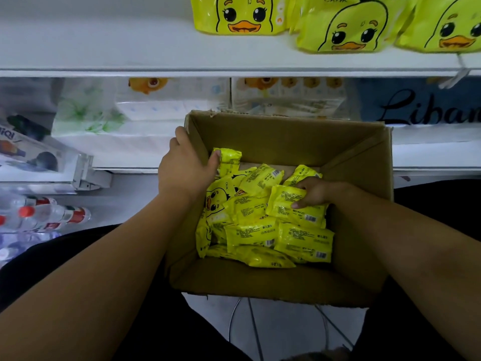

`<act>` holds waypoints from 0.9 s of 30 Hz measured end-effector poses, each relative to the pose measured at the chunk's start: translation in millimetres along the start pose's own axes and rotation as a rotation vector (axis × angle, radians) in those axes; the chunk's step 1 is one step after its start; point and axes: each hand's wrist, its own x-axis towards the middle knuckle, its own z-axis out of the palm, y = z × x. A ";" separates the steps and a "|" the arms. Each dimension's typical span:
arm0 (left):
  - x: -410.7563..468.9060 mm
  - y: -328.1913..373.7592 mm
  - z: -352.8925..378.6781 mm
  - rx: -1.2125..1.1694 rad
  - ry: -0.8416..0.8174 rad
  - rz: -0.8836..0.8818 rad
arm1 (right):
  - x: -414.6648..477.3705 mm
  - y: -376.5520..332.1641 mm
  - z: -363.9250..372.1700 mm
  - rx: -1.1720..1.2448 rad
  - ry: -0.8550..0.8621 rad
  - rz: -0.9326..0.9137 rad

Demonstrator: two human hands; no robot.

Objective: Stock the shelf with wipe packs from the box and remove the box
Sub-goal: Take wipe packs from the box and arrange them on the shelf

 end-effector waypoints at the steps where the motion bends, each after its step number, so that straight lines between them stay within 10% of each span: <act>1: -0.9 -0.2 -0.3 0.003 0.000 0.000 | -4.0 -1.2 0.4 0.028 0.016 -0.024; 13: -40.2 49.8 -32.3 -0.395 -0.093 -0.005 | -138.0 -76.3 -18.8 0.914 0.219 -0.329; 20: -121.9 77.8 -57.6 -1.251 -0.694 -0.218 | -233.4 -113.1 9.7 1.488 0.077 -0.511; 27: -181.9 76.2 -67.5 -1.406 -0.395 -0.195 | -274.7 -116.5 28.7 1.413 0.093 -0.537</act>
